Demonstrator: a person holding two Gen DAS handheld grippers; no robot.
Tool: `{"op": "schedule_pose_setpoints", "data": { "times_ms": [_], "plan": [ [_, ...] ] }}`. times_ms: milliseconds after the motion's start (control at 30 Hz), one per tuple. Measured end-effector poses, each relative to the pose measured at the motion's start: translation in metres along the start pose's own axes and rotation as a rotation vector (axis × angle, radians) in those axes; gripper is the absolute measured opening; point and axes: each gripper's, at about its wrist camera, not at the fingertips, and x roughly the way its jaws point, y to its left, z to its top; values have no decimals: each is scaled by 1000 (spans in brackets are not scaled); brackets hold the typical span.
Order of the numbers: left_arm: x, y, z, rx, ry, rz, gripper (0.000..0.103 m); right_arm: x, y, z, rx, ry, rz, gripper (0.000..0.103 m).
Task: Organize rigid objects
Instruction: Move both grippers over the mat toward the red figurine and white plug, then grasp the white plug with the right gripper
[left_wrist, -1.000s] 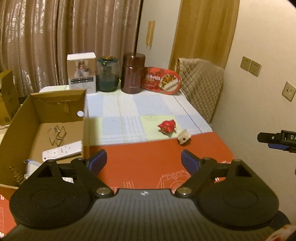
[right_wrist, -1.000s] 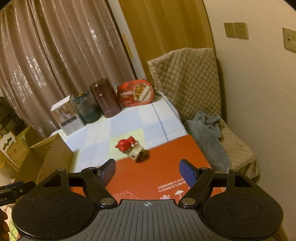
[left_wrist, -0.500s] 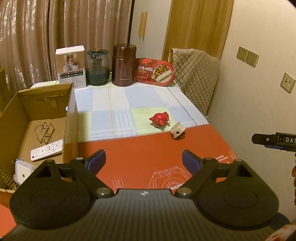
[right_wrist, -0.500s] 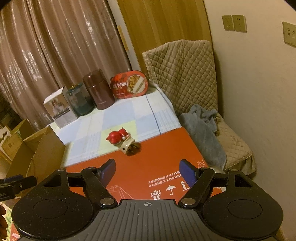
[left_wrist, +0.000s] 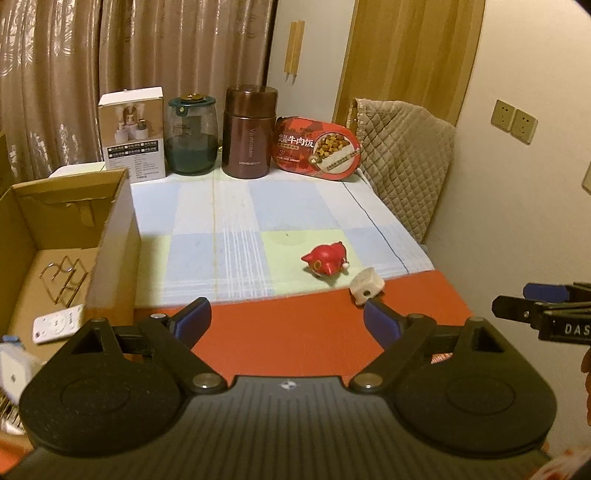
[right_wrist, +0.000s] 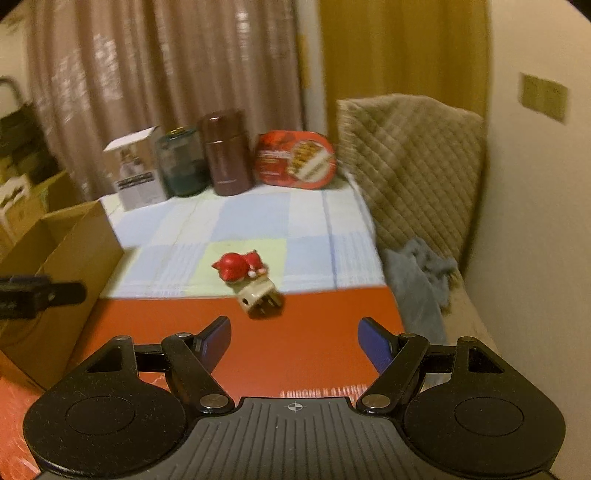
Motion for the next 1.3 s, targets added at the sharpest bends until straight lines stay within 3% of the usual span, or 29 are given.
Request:
{"op": "schedule_pose_setpoints", "data": {
  "times_ms": [333, 500, 733, 1033, 1300],
  "plan": [
    [64, -2, 11, 43, -12, 25, 87, 84, 12, 3, -291, 11, 96, 73],
    [89, -2, 11, 42, 34, 10, 87, 129, 21, 0, -409, 34, 124, 73],
    [117, -1, 10, 32, 83, 24, 87, 180, 18, -1, -406, 80, 138, 73],
    [141, 5, 10, 18, 93, 28, 87, 206, 14, 0, -418, 73, 181, 73],
    [154, 4, 8, 17, 105, 19, 87, 216, 13, -3, -430, 75, 197, 61]
  ]
}}
